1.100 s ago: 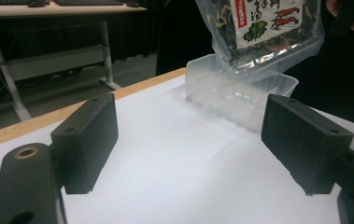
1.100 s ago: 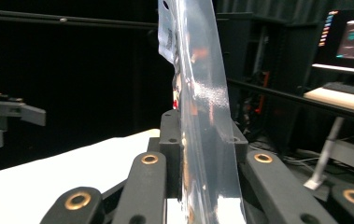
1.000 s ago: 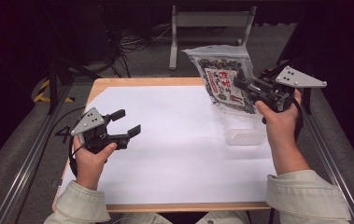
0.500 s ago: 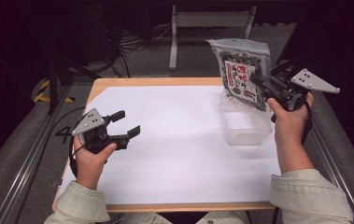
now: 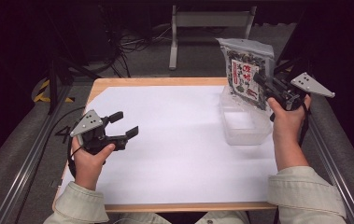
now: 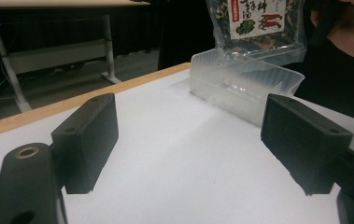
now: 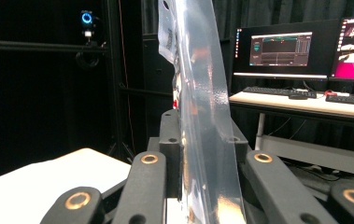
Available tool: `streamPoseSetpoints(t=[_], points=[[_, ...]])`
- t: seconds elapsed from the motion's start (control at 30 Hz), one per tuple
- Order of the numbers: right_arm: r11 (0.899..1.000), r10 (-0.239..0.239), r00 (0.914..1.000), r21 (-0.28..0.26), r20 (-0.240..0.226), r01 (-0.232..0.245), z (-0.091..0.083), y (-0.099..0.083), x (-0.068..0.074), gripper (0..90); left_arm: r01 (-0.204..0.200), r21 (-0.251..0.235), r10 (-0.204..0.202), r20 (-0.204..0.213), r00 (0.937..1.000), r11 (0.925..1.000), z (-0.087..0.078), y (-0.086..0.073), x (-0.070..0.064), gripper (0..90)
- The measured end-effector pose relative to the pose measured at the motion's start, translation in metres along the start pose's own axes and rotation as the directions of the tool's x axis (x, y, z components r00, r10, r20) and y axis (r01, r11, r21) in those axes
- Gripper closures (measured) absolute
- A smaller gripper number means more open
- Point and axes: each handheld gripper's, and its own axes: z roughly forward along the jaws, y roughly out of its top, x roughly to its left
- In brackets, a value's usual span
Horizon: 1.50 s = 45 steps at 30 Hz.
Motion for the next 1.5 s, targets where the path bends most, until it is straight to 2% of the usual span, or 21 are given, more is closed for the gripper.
streamPoseSetpoints(t=[0.33, 0.57, 0.97, 1.17, 1.23, 1.5], points=[[1.0, 0.017, 0.9998, 0.0, -0.008, -0.017, 0.01, -0.015, -0.009, 75.9, 0.007, 0.003, -0.007, -0.017, 0.9998, 1.0, -0.006, -0.004, 0.001, 19.9], [0.999, 0.037, 0.9989, -0.006, -0.029, -0.037, 0.016, -0.023, -0.014, 75.9, 0.009, 0.001, -0.009, -0.033, 0.9994, 1.0, -0.012, -0.006, 0.001, 19.8], [0.997, 0.077, 0.996, 0.012, -0.046, -0.076, 0.025, -0.045, -0.025, 75.8, 0.009, 0.001, -0.009, -0.03, 0.9995, 1.0, -0.011, -0.007, 0.002, 19.9], [0.996, 0.09, 0.9943, 0.0, -0.057, -0.09, 0.023, -0.054, -0.032, 75.6, 0.01, 0.007, -0.01, -0.021, 0.9997, 0.9999, -0.008, -0.007, 0.002, 20.3], [0.997, 0.08, 0.9947, 0.005, -0.065, -0.079, 0.022, -0.055, -0.032, 75.4, 0.008, 0.008, -0.008, -0.018, 0.9998, 0.9999, -0.008, -0.006, 0.001, 20.3], [0.995, 0.092, 0.9945, 0.044, -0.05, -0.09, 0.012, -0.057, -0.032, 75.1, 0.007, 0.008, -0.007, -0.011, 0.9999, 0.9999, -0.006, -0.005, -0.001, 20.3]])
